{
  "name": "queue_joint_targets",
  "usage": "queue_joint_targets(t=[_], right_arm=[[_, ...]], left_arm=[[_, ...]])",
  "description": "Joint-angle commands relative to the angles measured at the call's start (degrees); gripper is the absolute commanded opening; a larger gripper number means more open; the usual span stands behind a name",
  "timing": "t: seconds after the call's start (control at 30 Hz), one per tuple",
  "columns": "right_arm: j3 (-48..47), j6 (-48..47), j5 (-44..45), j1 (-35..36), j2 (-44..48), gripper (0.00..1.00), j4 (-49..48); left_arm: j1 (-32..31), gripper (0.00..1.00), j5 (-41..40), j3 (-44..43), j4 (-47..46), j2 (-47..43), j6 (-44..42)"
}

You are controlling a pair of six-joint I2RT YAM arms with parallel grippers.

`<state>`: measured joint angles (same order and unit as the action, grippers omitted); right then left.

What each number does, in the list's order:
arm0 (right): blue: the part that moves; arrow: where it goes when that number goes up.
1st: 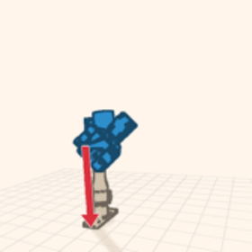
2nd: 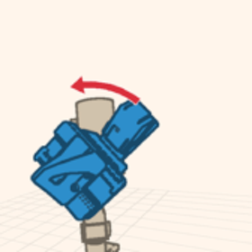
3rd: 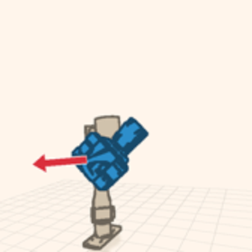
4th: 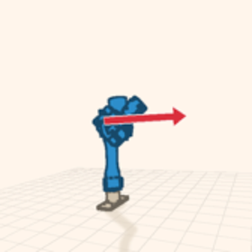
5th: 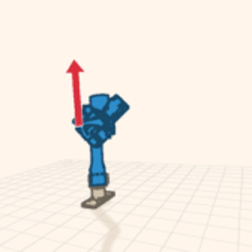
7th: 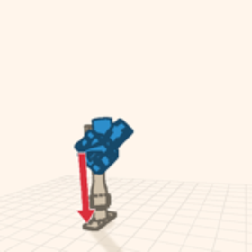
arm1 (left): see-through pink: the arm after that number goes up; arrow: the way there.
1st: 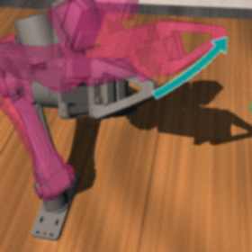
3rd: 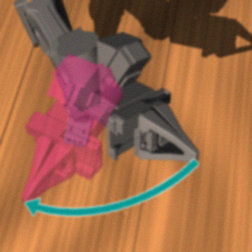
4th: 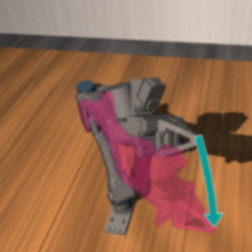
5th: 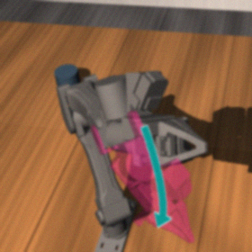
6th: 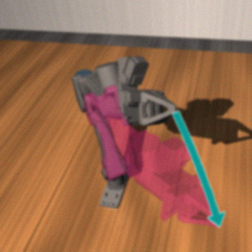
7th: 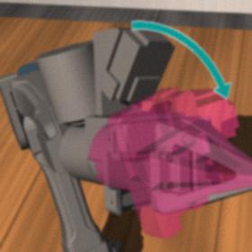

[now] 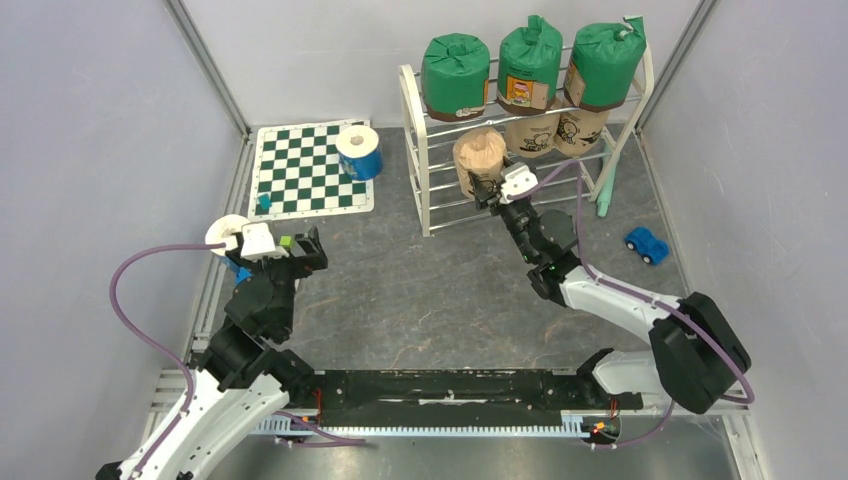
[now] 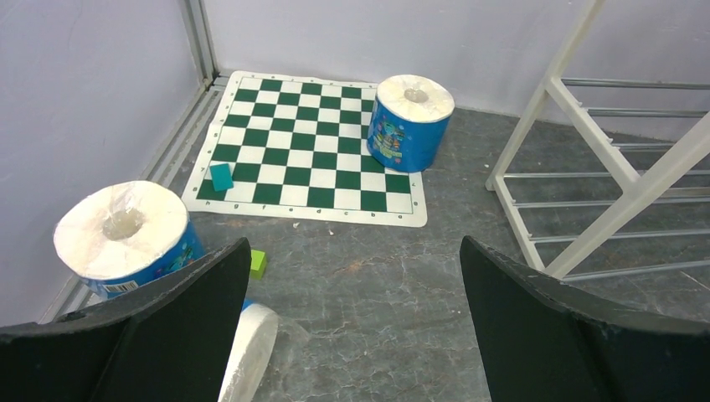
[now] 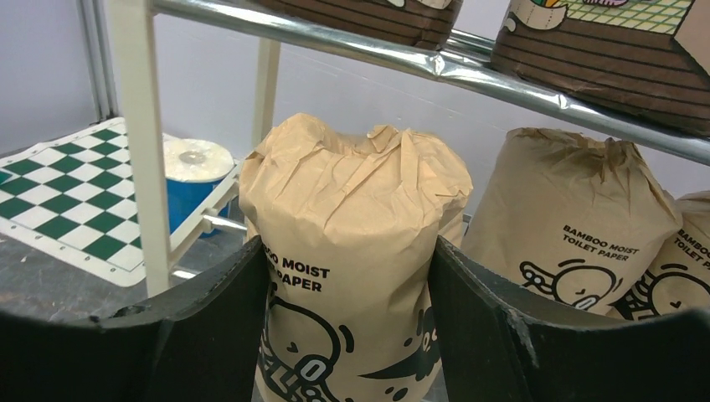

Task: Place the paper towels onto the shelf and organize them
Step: Pick up the paper towel from the center of the board.

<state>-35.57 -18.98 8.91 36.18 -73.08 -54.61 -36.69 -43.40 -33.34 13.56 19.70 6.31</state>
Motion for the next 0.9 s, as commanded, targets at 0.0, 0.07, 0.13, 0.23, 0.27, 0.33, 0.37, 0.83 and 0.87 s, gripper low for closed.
queue_joint_targets(t=[0.0, 0.07, 0.13, 0.23, 0.27, 0.33, 0.37, 0.83, 0.87], right_arm=[[-5.5, 2.9, -0.2, -1.6, -3.0, 0.44, -7.0], [-6.4, 3.5, -0.3, -2.4, -4.6, 0.44, -8.4], [-6.8, 4.5, -0.4, -3.1, -6.3, 0.44, -10.5], [-8.1, 5.9, -1.2, -4.0, -8.7, 0.44, -12.7], [-8.3, 6.2, -1.7, -4.2, -9.5, 0.44, -13.4], [-8.5, 6.7, -2.3, -4.4, -10.7, 0.44, -15.5], [-8.6, 6.8, -2.7, -4.5, -11.3, 0.44, -16.4], [-5.0, 7.0, -7.2, -4.8, -11.2, 0.41, -26.3], [-5.0, 6.9, -7.3, -4.8, -11.5, 0.41, -26.7]], left_arm=[[0.5, 1.0, -1.0, -0.2, -1.5, -0.7, -2.0], [0.5, 1.0, -1.0, -0.1, -1.5, -0.9, -2.0], [0.5, 1.0, -1.0, -0.1, -1.5, -0.9, -2.1], [0.5, 1.0, -1.0, -0.1, -1.5, -0.9, -2.2], [0.5, 1.0, -0.9, -0.1, -1.5, -0.8, -2.2], [0.6, 1.0, -0.9, 0.0, -1.5, -0.8, -2.2], [0.6, 1.0, -0.9, 0.0, -1.5, -0.9, -2.2], [0.7, 1.0, -0.5, 0.2, -1.8, -0.7, -2.3], [0.7, 1.0, -0.3, 0.2, -1.8, -0.6, -2.3]])
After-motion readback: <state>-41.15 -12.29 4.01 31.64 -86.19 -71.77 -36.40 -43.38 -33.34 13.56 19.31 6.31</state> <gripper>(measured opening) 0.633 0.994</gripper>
